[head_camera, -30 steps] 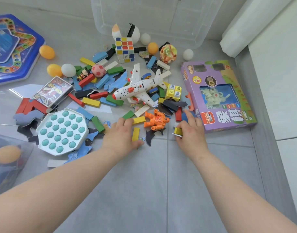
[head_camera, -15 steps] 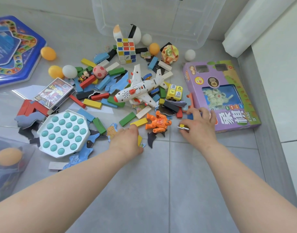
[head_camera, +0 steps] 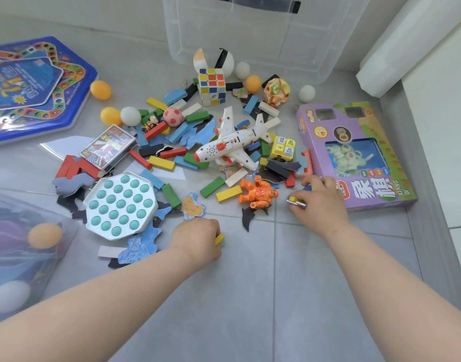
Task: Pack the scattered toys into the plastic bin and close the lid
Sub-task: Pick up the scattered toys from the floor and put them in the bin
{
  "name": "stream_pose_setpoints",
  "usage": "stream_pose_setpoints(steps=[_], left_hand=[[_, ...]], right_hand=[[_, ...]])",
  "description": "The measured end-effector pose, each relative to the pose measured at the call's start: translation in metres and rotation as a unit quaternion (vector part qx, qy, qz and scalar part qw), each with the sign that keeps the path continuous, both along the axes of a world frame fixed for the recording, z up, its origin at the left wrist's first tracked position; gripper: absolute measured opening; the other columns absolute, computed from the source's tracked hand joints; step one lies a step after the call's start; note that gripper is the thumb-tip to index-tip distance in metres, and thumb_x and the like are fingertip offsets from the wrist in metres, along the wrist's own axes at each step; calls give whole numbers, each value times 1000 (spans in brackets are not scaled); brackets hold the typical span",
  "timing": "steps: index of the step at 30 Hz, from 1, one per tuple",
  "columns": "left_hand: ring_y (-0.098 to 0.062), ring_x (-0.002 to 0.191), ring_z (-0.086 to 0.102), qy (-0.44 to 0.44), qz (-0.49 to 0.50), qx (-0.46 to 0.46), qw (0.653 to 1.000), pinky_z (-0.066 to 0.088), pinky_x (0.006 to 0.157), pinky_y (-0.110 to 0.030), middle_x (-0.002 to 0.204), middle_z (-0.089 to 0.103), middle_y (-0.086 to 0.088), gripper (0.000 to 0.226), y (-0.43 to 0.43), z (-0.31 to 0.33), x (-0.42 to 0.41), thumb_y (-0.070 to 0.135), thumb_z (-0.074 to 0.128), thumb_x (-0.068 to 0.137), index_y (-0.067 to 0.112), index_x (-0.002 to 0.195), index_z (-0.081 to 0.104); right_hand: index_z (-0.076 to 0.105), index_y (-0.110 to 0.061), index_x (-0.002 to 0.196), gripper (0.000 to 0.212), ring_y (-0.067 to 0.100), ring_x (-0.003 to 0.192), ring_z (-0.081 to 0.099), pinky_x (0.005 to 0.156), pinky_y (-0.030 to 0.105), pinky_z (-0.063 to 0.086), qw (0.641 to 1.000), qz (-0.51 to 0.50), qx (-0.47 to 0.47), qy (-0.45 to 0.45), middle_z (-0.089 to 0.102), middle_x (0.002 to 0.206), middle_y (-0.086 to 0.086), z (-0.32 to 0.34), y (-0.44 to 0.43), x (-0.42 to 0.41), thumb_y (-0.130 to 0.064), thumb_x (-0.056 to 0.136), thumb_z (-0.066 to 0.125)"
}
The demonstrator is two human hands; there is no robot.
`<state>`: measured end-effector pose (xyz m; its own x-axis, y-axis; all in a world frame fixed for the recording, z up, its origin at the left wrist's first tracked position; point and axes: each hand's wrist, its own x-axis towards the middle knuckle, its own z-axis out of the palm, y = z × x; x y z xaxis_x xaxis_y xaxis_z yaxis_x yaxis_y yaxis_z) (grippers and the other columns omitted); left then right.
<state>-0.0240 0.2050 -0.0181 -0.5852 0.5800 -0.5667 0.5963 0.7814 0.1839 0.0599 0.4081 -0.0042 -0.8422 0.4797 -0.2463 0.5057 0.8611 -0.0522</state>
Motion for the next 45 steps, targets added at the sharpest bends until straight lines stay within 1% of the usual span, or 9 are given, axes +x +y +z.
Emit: stream_pose_setpoints(steps=[5, 13, 20, 26, 29, 32, 36, 41, 45], left_hand=[[-26, 79, 49, 57, -2, 8, 998, 18, 45, -20, 60, 33, 4, 7, -17, 7, -2, 22, 50, 82, 21, 82, 43], [-18, 80, 47, -31, 132, 143, 980, 37, 66, -26, 82, 53, 4, 14, -40, 36, -13, 21, 59, 75, 20, 82, 47], [-1, 40, 51, -89, 263, 347, 896, 41, 47, -10, 38, 51, 10, 26, -55, 118, -22, 7, 62, 74, 24, 63, 46], [-16, 56, 56, -48, 360, 467, 806, 48, 49, -24, 60, 68, -3, 15, -125, 212, -47, 31, 70, 52, 27, 61, 59], [-9, 50, 52, 12, 403, 461, 790, 41, 42, -9, 47, 62, 8, 22, -177, 233, -61, 27, 76, 55, 25, 60, 55], [-5, 33, 49, 50, 485, 427, 762, 37, 30, -9, 34, 53, 15, 27, -231, 229, -71, 11, 76, 70, 22, 64, 51], [-24, 54, 54, 45, 553, 418, 719, 44, 55, -29, 52, 60, 1, 26, -285, 204, -79, 8, 74, 74, 21, 68, 51], [-14, 55, 50, 57, 563, 337, 752, 38, 55, -26, 63, 55, 4, 27, -312, 171, -77, 13, 69, 78, 24, 66, 47], [-15, 65, 56, -3, 560, 296, 774, 42, 54, -20, 86, 62, -3, 22, -326, 155, -74, 8, 63, 82, 25, 74, 52]], right_hand=[[67, -12, 109, 24, 29, 128, 25, 100, 28, 32, 995, -45, -88, 24, 43, 130, 8, -7, -14, 1, -21, 91, 53], [70, 5, 94, 16, 38, 115, 38, 88, 25, 26, 981, -79, -136, 116, 54, 113, 24, -11, -35, 26, 3, 82, 60], [69, 5, 95, 16, 29, 110, 45, 67, -2, 31, 903, -190, -273, 272, 45, 105, 8, 38, -55, 4, 4, 80, 64], [63, -30, 73, 31, 15, 103, 49, 84, 9, 36, 869, -66, -380, 310, 55, 93, -8, 124, -127, -49, 0, 80, 65], [69, -14, 84, 10, 12, 104, 51, 86, 0, 36, 852, 25, -442, 282, 55, 93, -11, 158, -176, -85, -5, 80, 67], [72, -4, 85, 20, 21, 103, 52, 100, 34, 41, 834, 121, -382, 381, 51, 91, -23, 173, -228, -121, -17, 72, 65], [70, -12, 82, 19, 6, 98, 50, 92, 23, 37, 773, 195, -350, 492, 60, 94, -9, 198, -290, -158, -23, 74, 57], [69, -1, 94, 19, 11, 96, 51, 85, 5, 31, 810, 338, -382, 289, 69, 101, 13, 193, -349, -186, -10, 78, 64], [58, -10, 120, 34, 15, 108, 55, 99, 22, 38, 887, 297, -353, 35, 60, 122, 7, 185, -347, -186, -11, 87, 58]])
